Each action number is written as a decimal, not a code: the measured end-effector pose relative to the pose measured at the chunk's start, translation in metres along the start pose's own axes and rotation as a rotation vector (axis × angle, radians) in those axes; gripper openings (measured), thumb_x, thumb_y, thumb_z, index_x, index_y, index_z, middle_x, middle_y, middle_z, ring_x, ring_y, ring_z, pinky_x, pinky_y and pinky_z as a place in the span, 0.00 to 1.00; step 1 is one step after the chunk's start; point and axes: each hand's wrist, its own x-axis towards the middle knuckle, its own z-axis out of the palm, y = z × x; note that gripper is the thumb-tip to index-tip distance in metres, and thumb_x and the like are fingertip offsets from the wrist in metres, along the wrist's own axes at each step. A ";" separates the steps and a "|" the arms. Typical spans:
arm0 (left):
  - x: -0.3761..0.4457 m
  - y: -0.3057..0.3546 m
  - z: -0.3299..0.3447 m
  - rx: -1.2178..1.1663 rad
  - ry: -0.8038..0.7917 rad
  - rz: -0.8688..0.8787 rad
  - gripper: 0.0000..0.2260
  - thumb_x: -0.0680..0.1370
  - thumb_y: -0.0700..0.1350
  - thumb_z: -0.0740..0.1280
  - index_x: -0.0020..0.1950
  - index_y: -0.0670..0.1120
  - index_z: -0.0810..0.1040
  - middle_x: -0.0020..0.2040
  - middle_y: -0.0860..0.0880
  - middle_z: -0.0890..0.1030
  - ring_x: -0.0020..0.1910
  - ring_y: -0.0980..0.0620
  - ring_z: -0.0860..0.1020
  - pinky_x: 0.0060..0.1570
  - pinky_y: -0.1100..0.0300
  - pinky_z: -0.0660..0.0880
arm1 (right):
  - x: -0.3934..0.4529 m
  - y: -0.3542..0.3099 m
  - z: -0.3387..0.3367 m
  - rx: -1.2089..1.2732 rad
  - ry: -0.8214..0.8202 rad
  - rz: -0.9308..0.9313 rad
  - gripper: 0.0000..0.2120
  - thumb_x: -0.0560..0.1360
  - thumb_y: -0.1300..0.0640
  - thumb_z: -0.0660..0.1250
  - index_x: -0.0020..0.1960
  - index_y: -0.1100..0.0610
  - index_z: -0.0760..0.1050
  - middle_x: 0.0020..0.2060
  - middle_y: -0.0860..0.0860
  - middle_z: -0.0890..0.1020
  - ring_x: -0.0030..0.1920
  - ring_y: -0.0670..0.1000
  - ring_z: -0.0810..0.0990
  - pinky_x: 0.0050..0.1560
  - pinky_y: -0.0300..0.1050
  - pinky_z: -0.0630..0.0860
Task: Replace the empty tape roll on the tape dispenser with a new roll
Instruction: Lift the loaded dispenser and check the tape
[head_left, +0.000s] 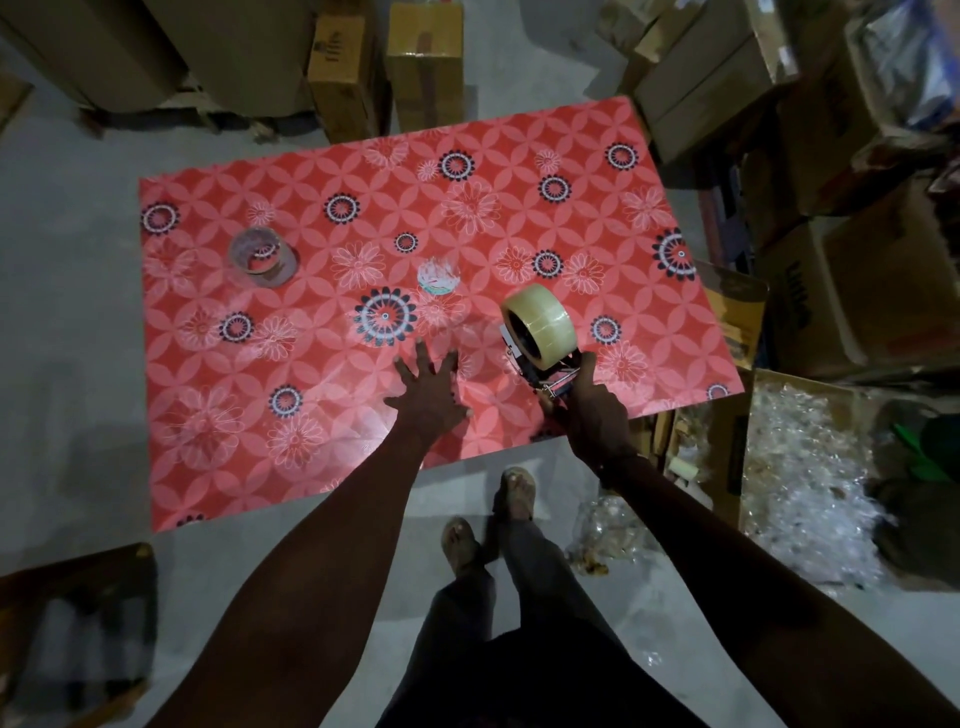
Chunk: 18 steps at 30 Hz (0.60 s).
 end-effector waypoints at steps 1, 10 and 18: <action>0.000 0.000 0.000 -0.003 0.003 0.003 0.46 0.77 0.53 0.75 0.85 0.58 0.46 0.84 0.45 0.32 0.80 0.28 0.35 0.66 0.16 0.54 | 0.000 -0.001 -0.001 0.008 0.003 0.005 0.40 0.80 0.43 0.72 0.77 0.65 0.56 0.41 0.61 0.85 0.37 0.65 0.85 0.34 0.53 0.79; 0.000 0.001 0.001 0.009 0.001 0.000 0.47 0.77 0.54 0.75 0.85 0.59 0.45 0.84 0.45 0.32 0.80 0.28 0.35 0.66 0.17 0.53 | -0.017 0.015 0.001 0.125 -0.067 0.052 0.35 0.80 0.45 0.71 0.75 0.58 0.55 0.39 0.55 0.88 0.35 0.61 0.86 0.33 0.51 0.80; -0.001 0.000 0.001 -0.010 0.004 0.002 0.48 0.76 0.53 0.76 0.85 0.59 0.46 0.84 0.45 0.34 0.81 0.28 0.36 0.66 0.15 0.54 | -0.028 0.019 0.002 0.101 -0.064 0.059 0.39 0.80 0.44 0.71 0.76 0.56 0.48 0.42 0.59 0.87 0.37 0.62 0.86 0.34 0.52 0.79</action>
